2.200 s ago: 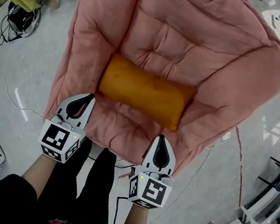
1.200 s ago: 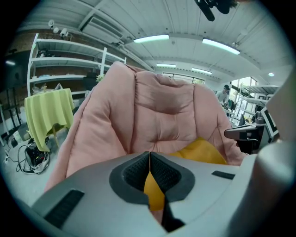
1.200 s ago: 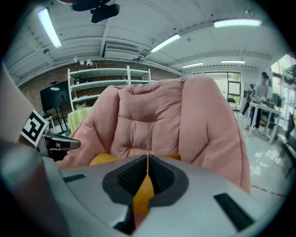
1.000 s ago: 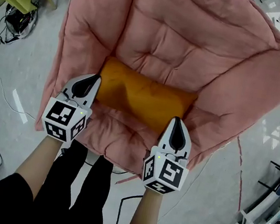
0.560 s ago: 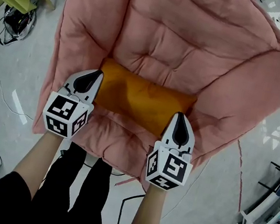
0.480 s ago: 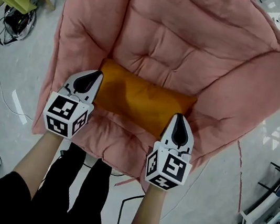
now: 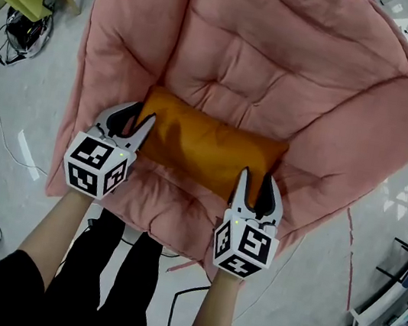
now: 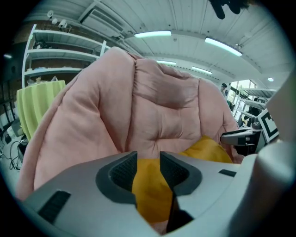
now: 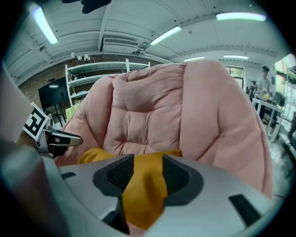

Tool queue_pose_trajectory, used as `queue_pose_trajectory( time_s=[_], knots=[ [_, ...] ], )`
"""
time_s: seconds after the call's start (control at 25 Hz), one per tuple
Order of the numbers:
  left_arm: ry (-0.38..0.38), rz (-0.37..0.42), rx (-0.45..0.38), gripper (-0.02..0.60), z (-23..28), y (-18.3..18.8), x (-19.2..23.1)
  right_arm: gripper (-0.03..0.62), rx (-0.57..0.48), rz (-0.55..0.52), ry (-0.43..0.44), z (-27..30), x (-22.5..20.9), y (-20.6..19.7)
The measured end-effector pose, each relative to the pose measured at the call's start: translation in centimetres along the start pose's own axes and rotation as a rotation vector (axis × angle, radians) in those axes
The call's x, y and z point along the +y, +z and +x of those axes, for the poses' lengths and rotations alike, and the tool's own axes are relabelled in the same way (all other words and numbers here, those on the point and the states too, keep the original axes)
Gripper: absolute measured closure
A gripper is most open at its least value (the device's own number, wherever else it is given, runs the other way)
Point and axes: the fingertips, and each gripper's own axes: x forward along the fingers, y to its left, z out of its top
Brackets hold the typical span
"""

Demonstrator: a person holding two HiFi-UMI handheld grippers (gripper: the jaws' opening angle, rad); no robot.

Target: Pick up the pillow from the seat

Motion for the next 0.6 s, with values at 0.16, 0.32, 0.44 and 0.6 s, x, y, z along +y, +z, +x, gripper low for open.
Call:
queue_pose_trajectory(
  time_s=[0.16,0.32,0.44,0.6],
  knots=[
    [-0.029,-0.017,0.034,0.379,0.4,-0.9,-0.1,0.378,0.026,0.003,0.007,0.1,0.0,-0.7],
    [-0.047,-0.040,0.077,0.330,1.0,-2.1,-0.1,0.349,0.047,0.008,0.000,0.5,-0.1,-1.3],
    [-0.052,-0.045,0.098,0.322,1.4,-2.6,-0.1,0.338,0.059,0.011,0.000,0.7,-0.3,-1.7],
    [-0.048,-0.063,0.128,0.321,1.9,-3.4,0.2,0.333,0.076,0.017,-0.004,1.3,-0.4,-2.1]
  ],
)
